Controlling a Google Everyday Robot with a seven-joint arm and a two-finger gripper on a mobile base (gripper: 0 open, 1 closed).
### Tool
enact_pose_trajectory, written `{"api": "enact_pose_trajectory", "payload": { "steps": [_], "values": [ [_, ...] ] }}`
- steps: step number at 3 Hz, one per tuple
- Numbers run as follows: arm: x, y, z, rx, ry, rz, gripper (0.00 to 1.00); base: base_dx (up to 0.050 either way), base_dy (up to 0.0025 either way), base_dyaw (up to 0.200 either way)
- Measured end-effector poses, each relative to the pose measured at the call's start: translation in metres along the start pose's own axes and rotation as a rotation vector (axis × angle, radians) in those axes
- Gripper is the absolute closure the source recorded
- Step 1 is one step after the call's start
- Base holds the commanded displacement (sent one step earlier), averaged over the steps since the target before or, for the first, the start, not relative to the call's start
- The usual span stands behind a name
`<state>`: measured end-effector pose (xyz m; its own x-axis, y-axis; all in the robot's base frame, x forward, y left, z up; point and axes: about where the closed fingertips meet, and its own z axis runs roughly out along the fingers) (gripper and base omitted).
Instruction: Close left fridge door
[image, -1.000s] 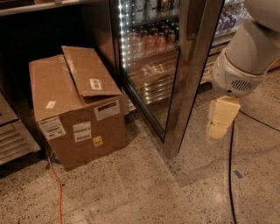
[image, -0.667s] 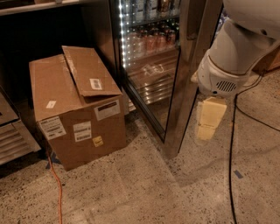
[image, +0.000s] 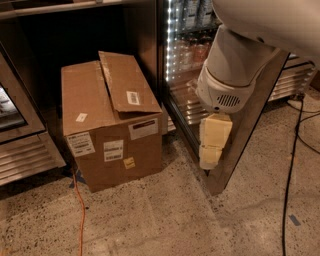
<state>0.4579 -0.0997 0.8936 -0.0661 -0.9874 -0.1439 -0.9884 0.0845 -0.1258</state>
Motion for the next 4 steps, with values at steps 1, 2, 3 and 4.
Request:
{"api": "enact_pose_trajectory", "payload": {
  "steps": [1, 2, 3, 4],
  "values": [
    [0.0, 0.0, 0.0, 0.0, 0.0, 0.0, 0.0, 0.039, -0.00249, -0.125],
    [0.0, 0.0, 0.0, 0.0, 0.0, 0.0, 0.0, 0.028, 0.00231, 0.166],
    [0.0, 0.0, 0.0, 0.0, 0.0, 0.0, 0.0, 0.0, 0.0, 0.0],
    [-0.0024, -0.0003, -0.0034, -0.012, 0.021, -0.034, 0.0, 0.0, 0.0, 0.0]
  ]
}}
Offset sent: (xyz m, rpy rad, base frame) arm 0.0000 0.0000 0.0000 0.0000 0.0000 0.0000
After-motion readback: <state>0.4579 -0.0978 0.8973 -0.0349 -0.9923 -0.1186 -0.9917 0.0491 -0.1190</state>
